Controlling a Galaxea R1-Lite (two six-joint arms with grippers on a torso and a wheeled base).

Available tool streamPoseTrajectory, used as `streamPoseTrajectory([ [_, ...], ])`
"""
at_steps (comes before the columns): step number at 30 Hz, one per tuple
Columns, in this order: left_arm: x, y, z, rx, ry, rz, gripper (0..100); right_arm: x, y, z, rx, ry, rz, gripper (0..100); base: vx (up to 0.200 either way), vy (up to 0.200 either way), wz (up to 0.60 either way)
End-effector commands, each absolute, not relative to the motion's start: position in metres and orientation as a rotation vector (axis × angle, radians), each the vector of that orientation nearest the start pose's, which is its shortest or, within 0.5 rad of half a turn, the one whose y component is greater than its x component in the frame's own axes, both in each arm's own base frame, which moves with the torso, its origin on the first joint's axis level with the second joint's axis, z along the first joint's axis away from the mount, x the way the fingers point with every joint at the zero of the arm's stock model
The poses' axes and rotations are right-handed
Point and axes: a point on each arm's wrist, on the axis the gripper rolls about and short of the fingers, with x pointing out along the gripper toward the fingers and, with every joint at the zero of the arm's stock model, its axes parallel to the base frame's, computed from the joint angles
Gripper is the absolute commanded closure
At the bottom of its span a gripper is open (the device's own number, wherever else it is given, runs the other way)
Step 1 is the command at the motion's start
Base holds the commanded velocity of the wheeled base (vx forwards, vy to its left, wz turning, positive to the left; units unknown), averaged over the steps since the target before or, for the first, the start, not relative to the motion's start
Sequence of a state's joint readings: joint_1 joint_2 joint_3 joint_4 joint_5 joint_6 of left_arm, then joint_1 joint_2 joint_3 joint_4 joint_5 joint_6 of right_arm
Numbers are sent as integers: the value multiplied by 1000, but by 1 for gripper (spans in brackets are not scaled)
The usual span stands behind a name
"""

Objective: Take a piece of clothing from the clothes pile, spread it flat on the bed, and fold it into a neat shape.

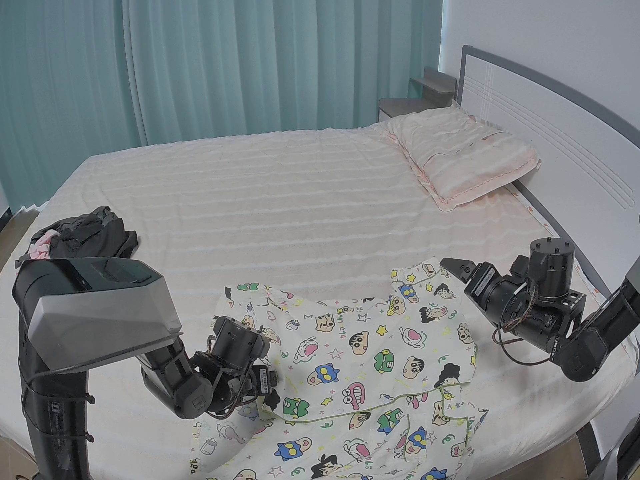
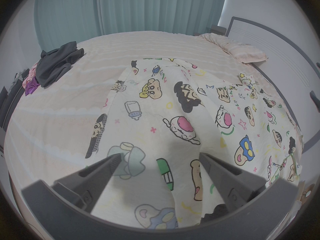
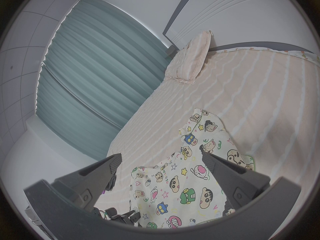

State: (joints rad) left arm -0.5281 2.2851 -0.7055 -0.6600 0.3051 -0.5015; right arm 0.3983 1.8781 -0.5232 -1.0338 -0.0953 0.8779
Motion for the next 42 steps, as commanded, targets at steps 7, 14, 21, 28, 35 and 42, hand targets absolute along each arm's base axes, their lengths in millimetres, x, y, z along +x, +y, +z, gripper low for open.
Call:
streamPoseTrajectory([
  [7, 292, -162, -34, -100, 867, 17, 100, 277, 113, 98, 784, 423, 140, 0, 0, 0, 0],
  [14, 294, -155, -32, -111, 863, 37, 100, 277, 114, 99, 785, 422, 142, 0, 0, 0, 0],
  [21, 294, -155, -33, -118, 866, 40, 100, 277, 114, 98, 786, 424, 141, 0, 0, 0, 0],
  [28, 297, -157, -31, -160, 850, 47, 0, 277, 114, 97, 785, 426, 139, 0, 0, 0, 0],
  [35, 305, -161, -33, -171, 837, 39, 0, 277, 114, 97, 784, 428, 140, 0, 0, 0, 0],
  [42, 311, -165, -36, -175, 831, 37, 0, 277, 114, 97, 785, 430, 139, 0, 0, 0, 0],
])
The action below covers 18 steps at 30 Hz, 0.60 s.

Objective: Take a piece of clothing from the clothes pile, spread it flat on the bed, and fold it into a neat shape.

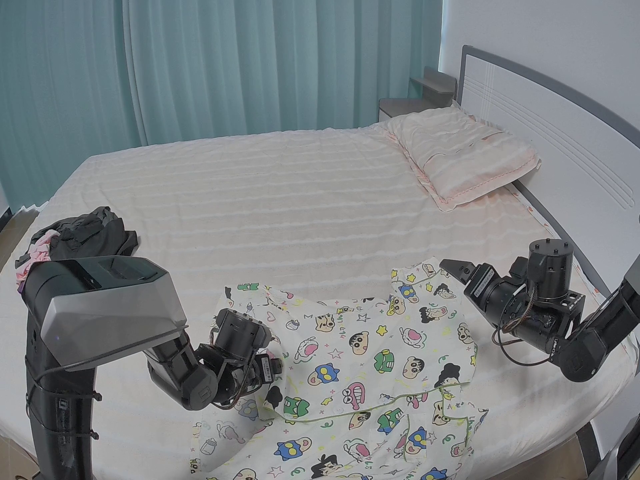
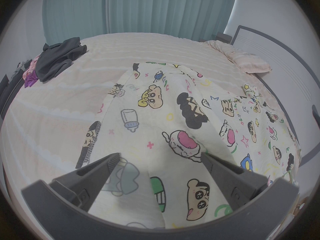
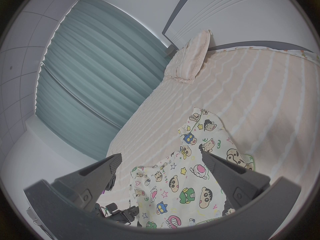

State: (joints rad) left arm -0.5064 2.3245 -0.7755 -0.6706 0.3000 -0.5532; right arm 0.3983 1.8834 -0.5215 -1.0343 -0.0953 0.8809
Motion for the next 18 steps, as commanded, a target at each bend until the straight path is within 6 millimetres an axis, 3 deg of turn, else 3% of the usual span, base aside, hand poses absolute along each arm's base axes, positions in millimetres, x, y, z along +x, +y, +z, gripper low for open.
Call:
streamPoseTrajectory([
  [1, 311, -165, -36, -175, 831, 37, 0, 277, 114, 97, 785, 430, 139, 0, 0, 0, 0],
  [2, 311, -165, -36, -176, 831, 38, 0, 277, 114, 97, 785, 430, 139, 0, 0, 0, 0],
  [3, 311, -165, -36, -177, 832, 39, 100, 277, 114, 97, 785, 430, 139, 0, 0, 0, 0],
  [18, 313, -155, -29, -197, 818, 70, 100, 275, 114, 95, 783, 436, 138, 0, 0, 0, 0],
])
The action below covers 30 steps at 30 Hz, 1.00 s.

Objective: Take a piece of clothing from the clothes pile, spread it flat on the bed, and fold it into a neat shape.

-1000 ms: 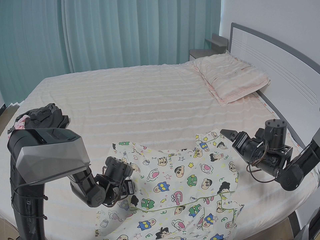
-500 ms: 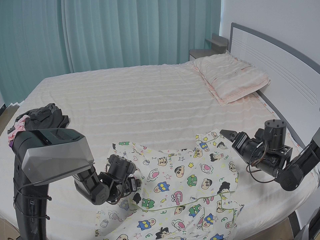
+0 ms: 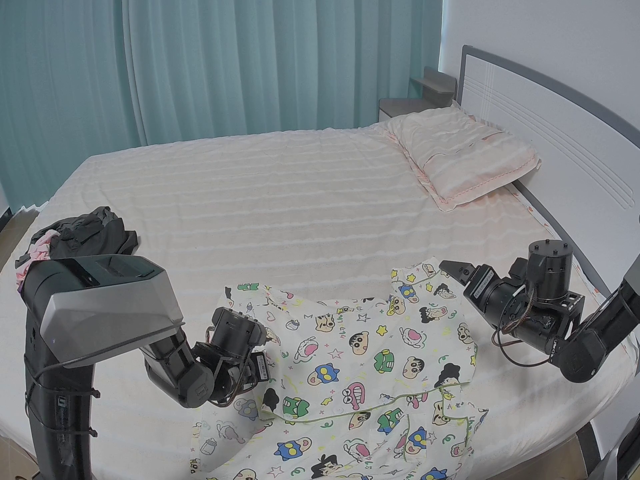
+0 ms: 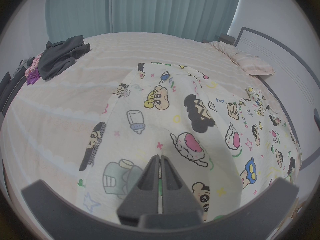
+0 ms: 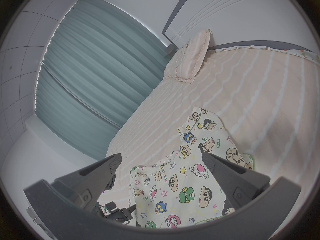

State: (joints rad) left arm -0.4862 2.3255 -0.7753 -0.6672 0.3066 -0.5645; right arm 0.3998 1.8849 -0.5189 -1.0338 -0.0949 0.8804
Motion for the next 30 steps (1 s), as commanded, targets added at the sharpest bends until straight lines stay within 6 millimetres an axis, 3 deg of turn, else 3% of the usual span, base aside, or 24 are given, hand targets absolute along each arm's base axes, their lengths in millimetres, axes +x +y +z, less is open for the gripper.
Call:
streamPoseTrajectory([
  [1, 313, -153, -29, -197, 817, 73, 100, 274, 114, 95, 782, 439, 138, 0, 0, 0, 0],
  [10, 306, -140, -10, -208, 795, 85, 100, 274, 114, 94, 782, 441, 137, 0, 0, 0, 0],
  [16, 307, -125, -2, -195, 783, 110, 100, 274, 114, 94, 782, 440, 136, 0, 0, 0, 0],
  [17, 308, -114, -1, -193, 780, 130, 100, 274, 114, 94, 781, 440, 137, 0, 0, 0, 0],
  [30, 311, -84, 11, -174, 765, 162, 100, 274, 114, 94, 781, 442, 136, 0, 0, 0, 0],
])
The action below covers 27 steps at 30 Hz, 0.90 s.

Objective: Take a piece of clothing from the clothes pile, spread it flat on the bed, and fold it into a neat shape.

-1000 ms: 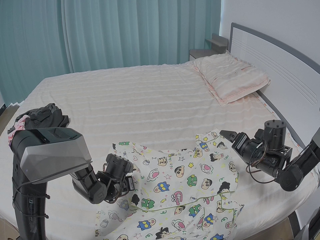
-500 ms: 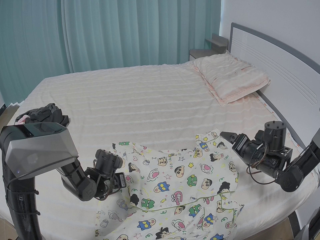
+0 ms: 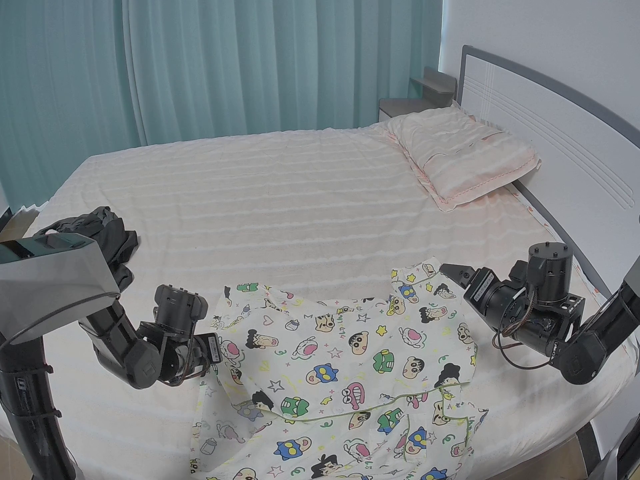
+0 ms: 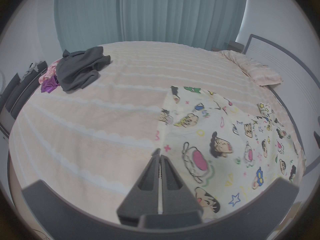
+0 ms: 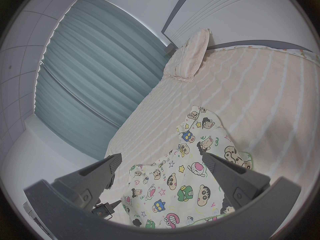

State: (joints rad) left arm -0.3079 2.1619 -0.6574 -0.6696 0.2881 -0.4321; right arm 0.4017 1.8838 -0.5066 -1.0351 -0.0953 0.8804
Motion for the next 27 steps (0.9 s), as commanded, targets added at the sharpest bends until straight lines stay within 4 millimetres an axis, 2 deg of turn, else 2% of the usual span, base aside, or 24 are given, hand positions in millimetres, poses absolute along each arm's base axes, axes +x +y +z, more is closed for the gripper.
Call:
streamPoseTrajectory([
  [1, 312, -81, 13, -178, 760, 163, 100, 274, 114, 94, 781, 442, 136, 0, 0, 0, 0],
  [9, 322, -69, 18, -236, 743, 147, 100, 274, 114, 94, 781, 442, 136, 0, 0, 0, 0],
  [12, 317, -69, 23, -266, 757, 89, 100, 274, 114, 95, 781, 440, 137, 0, 0, 0, 0],
  [15, 301, -71, 24, -296, 798, 28, 100, 274, 114, 94, 781, 442, 136, 0, 0, 0, 0],
  [16, 297, -72, 25, -309, 812, 6, 0, 274, 114, 94, 780, 443, 136, 0, 0, 0, 0],
  [20, 281, -77, 21, -334, 869, -65, 0, 273, 114, 93, 779, 447, 134, 0, 0, 0, 0],
  [22, 267, -82, 17, -376, 900, -124, 0, 272, 113, 93, 779, 449, 133, 0, 0, 0, 0],
  [27, 255, -93, 11, -447, 899, -144, 0, 272, 113, 93, 779, 448, 132, 0, 0, 0, 0],
])
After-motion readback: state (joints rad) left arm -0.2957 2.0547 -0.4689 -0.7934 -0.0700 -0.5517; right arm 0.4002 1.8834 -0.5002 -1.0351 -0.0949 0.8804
